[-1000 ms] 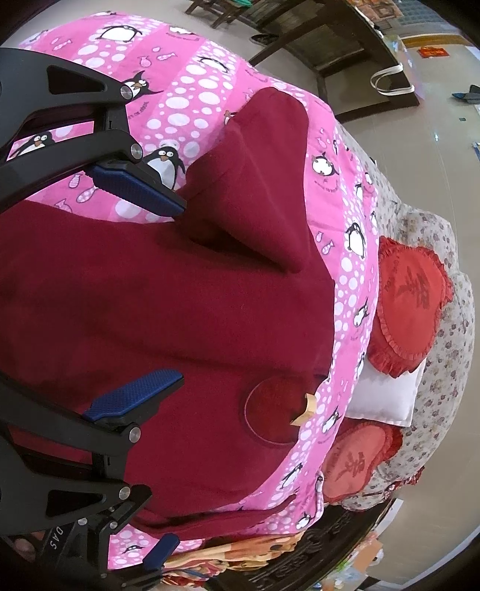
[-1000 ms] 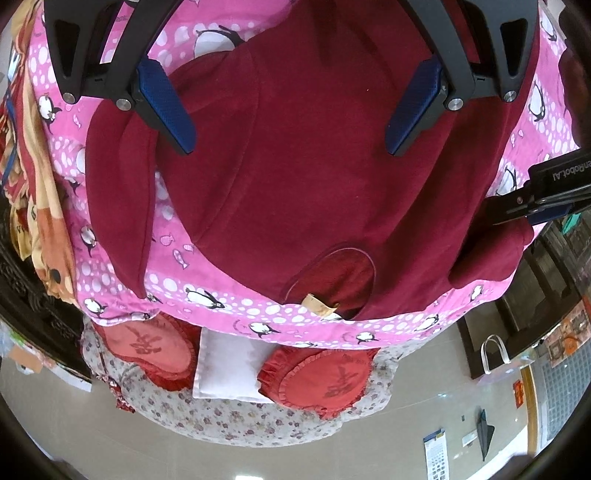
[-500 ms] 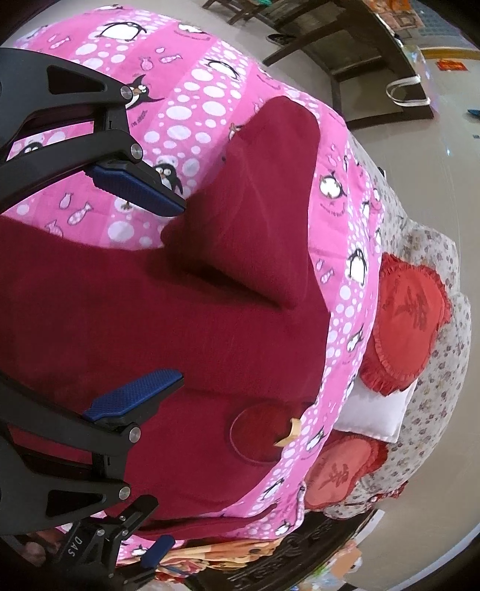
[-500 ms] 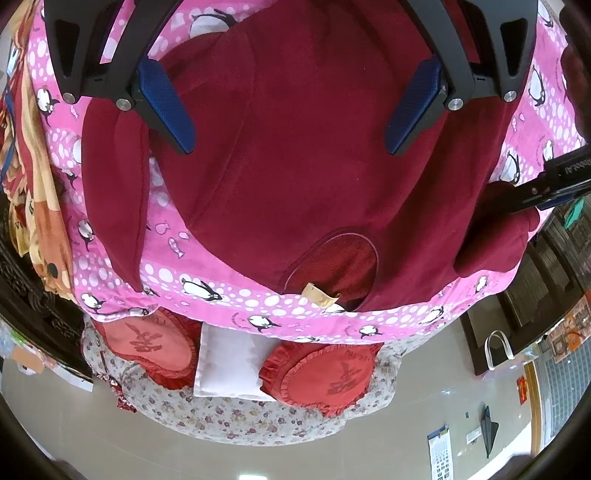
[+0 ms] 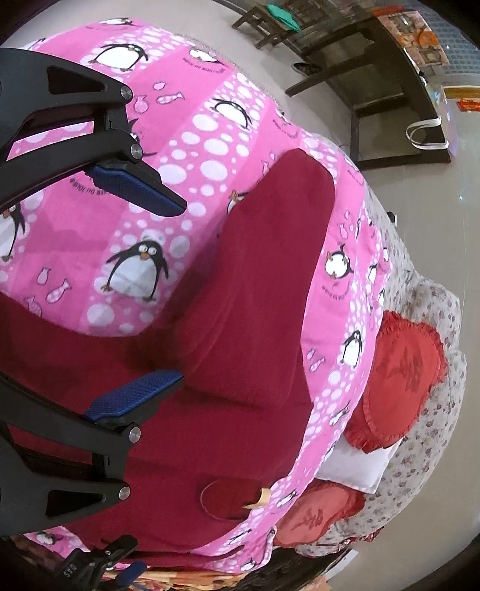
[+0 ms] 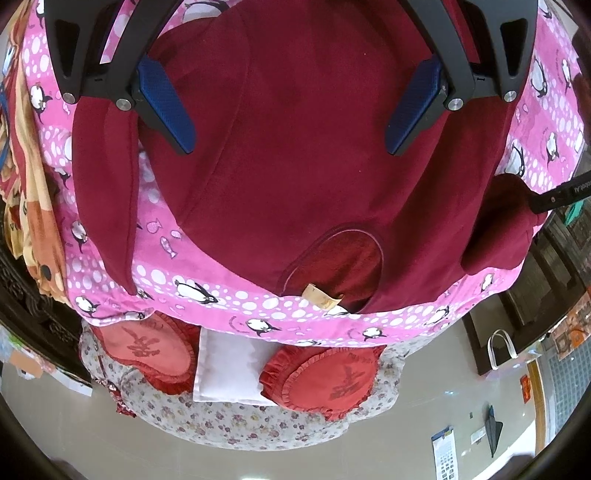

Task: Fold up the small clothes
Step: 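Move the left tool toward the sweater sleeve nearest it, then grasp the sleeve with the left tool, fold it across the body, release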

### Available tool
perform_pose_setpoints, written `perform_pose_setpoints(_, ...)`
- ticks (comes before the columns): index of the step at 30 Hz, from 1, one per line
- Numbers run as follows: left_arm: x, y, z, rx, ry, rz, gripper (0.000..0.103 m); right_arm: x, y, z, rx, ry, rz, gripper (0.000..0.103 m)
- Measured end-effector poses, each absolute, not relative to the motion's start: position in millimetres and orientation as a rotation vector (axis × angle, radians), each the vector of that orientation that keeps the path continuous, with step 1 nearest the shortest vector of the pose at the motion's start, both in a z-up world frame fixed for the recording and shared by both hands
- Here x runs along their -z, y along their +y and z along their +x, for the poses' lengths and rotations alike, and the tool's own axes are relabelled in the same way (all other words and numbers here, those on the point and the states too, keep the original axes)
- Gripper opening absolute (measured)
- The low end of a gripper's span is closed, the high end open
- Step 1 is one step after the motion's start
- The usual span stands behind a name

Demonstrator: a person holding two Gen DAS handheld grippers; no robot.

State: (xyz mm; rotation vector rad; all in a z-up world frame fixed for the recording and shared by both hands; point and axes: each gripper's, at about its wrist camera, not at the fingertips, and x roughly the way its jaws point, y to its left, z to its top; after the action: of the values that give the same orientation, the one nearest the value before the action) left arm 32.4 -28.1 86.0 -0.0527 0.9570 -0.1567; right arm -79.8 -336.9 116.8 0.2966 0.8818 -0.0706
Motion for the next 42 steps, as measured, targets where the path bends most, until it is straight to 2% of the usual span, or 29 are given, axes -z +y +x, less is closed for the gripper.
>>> perform_pose_setpoints(19,-82,-8,42,0.167,0.963,-0.084,0.085,-119,-319,-71,0.040,0.901,0.282,0.101)
perform_pose_setpoints(31,-89,47,47,0.091,0.949,-0.191,0.085,-124,-306,-70,0.010,0.898,0.274,0.101)
perform_pose_setpoints(42,-58,99,134,-0.021,0.952,-0.399,0.085,-121,-295,-67,-0.023,0.918,0.281,0.101)
